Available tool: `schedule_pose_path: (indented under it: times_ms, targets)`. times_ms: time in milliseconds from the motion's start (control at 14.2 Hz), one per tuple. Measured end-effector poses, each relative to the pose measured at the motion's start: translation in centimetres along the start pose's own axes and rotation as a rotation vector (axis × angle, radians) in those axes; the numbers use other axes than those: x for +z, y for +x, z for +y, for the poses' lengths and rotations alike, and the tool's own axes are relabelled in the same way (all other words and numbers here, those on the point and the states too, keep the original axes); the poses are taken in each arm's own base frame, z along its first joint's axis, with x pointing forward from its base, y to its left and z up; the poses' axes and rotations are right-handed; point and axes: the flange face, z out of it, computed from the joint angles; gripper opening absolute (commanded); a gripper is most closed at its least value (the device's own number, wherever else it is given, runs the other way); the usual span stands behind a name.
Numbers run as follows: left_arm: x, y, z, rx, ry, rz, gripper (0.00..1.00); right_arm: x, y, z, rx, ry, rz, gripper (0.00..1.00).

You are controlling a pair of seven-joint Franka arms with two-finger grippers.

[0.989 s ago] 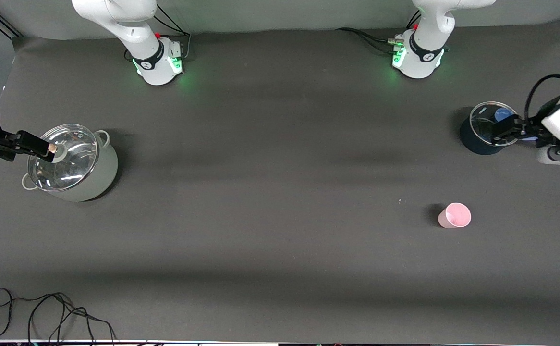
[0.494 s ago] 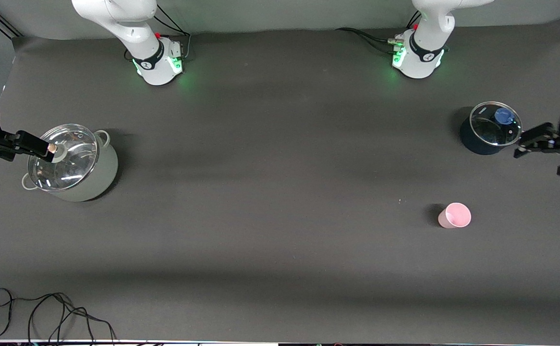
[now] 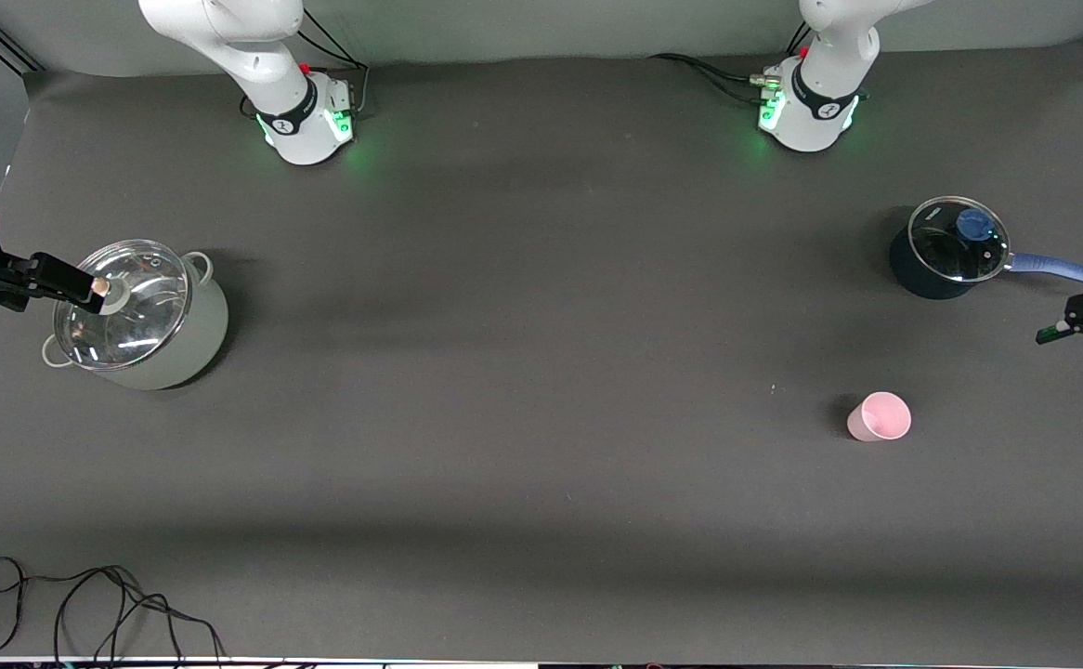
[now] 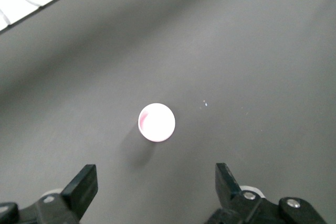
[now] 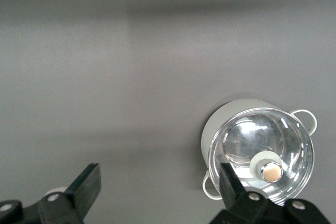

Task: Transfer pink cup from left to right arm
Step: 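Reach the left gripper toward the pink cup, then lower the left gripper around the pink cup and close it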

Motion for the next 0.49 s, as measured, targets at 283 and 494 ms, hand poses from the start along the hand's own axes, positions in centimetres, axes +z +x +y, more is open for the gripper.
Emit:
schedule_pose_path:
  times_ms: [283, 494]
  targets:
    - [5.8, -6.2, -5.6, 0.149, -0.105, 0.122, 1.0, 0.0, 0.0, 0.0, 0.0, 0.0, -0.001, 1.0]
    - [9.7, -10.6, -8.7, 0.264, -0.139, 0.284, 1.0, 0.0, 0.0, -0.1, 0.0, 0.008, -0.001, 1.0]
